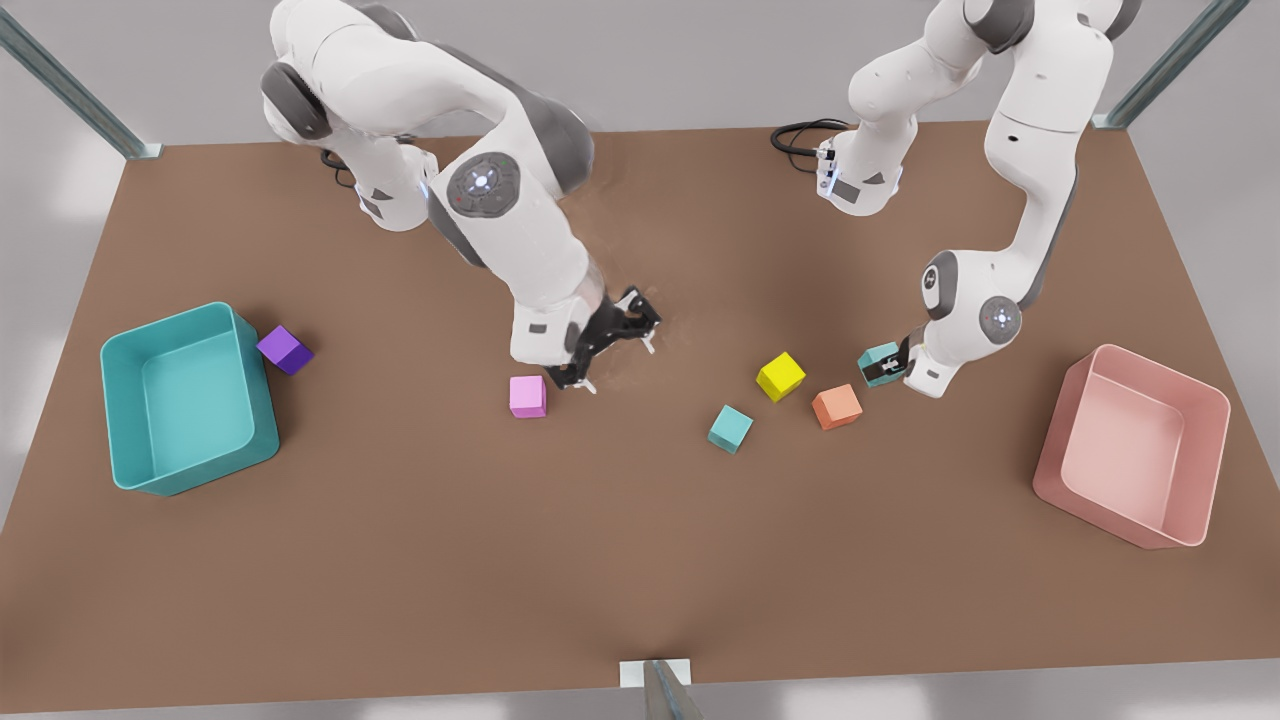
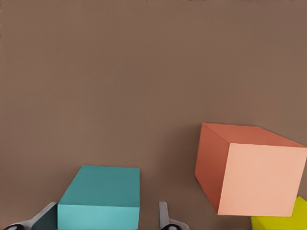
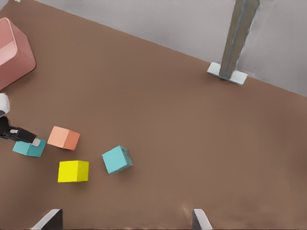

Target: Stack the two blue cubes on top of each other

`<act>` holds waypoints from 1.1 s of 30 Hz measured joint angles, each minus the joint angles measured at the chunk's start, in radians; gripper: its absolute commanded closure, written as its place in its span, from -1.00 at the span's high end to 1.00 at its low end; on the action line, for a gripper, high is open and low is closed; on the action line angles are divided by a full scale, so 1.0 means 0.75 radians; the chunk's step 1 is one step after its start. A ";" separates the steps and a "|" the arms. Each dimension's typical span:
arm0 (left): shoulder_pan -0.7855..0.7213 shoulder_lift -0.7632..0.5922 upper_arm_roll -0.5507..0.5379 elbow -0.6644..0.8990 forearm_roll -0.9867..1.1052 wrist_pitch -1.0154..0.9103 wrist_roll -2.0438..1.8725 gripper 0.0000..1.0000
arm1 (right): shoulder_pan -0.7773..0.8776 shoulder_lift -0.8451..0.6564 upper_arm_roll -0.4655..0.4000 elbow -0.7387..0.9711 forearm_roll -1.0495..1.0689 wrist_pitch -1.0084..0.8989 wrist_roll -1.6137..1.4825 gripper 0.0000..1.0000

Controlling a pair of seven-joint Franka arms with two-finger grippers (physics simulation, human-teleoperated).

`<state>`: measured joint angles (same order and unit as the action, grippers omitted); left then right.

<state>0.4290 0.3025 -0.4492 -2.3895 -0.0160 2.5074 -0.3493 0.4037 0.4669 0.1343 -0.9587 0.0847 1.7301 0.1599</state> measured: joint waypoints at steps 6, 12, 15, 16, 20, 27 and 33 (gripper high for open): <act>0.002 0.030 0.005 -0.015 0.015 0.041 -0.036 0.99 | -0.965 -0.777 -0.009 -1.279 -0.083 -0.248 -0.008 1.00; 0.011 0.033 0.012 -0.028 0.024 0.047 -0.063 0.45 | -0.825 -0.851 0.002 -1.413 -0.115 0.015 -0.034 1.00; 0.012 0.030 0.012 -0.027 0.036 0.043 -0.087 0.18 | -0.838 -0.885 0.003 -1.398 -0.124 0.066 -0.044 1.00; 0.011 0.026 0.011 -0.026 0.038 0.038 -0.095 0.18 | -0.837 -0.892 0.005 -1.387 -0.129 0.074 -0.046 1.00; -0.004 -0.036 0.002 0.097 0.045 -0.068 -0.121 0.21 | -0.836 -0.892 0.023 -1.344 -0.162 0.054 -0.055 1.00; -0.438 0.021 -0.007 0.528 0.071 -0.445 -0.232 0.22 | -0.826 -0.705 0.057 -1.189 -0.186 0.035 -0.066 1.00; -0.851 0.235 -0.004 0.819 0.120 -0.576 -0.403 0.22 | -0.827 -0.674 0.076 -1.180 -0.189 0.030 -0.072 1.00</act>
<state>-0.2089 0.4791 -0.4524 -1.7751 0.0741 2.0752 -0.6512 -0.2163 -0.0383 0.1914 -1.8438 -0.0572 1.7528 0.1061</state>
